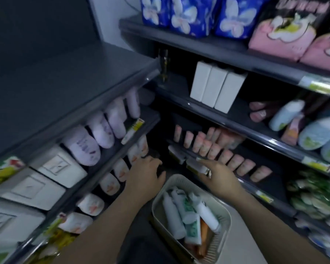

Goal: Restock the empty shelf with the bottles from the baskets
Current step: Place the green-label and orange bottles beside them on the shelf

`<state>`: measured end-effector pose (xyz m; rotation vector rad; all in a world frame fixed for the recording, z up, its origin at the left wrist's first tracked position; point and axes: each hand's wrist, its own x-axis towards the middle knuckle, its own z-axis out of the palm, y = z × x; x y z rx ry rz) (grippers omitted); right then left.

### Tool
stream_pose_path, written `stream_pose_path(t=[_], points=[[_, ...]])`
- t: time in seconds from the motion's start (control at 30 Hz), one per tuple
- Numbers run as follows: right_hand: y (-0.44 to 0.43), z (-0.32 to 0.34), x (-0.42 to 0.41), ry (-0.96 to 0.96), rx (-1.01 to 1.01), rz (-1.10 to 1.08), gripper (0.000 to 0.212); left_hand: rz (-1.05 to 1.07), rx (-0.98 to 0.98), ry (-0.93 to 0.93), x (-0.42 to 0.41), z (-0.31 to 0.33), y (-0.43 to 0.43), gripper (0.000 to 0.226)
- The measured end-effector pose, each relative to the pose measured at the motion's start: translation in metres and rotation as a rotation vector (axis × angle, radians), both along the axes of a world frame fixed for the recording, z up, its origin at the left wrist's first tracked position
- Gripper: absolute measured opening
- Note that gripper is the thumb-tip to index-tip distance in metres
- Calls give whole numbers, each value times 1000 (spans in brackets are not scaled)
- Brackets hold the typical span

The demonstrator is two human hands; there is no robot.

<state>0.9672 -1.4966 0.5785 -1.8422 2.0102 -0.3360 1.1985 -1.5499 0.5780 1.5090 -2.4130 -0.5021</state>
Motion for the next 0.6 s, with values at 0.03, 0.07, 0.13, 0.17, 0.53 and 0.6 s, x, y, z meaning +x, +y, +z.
stream_pose_path(t=[0.03,0.07,0.13,0.17,0.53,0.6], points=[[0,-17,-12,-31,46,-19,36,15,49,-10,-11,-17,-1,34],[0,-34,-23,-52,76,-35,38,34,102,-22,-21,-35,-2,35],[2,-67,-43,-60,148,-67,44,74,239,-53,-36,-77,-4,35],[4,-84,-52,-52,196,-66,46,93,301,-69,-43,-97,-4,34],[6,-236,-87,-196,349,-157,59,367,806,-157,-85,-313,-3,53],[7,-260,-90,-222,348,-152,43,460,882,-91,-91,-338,0,61]])
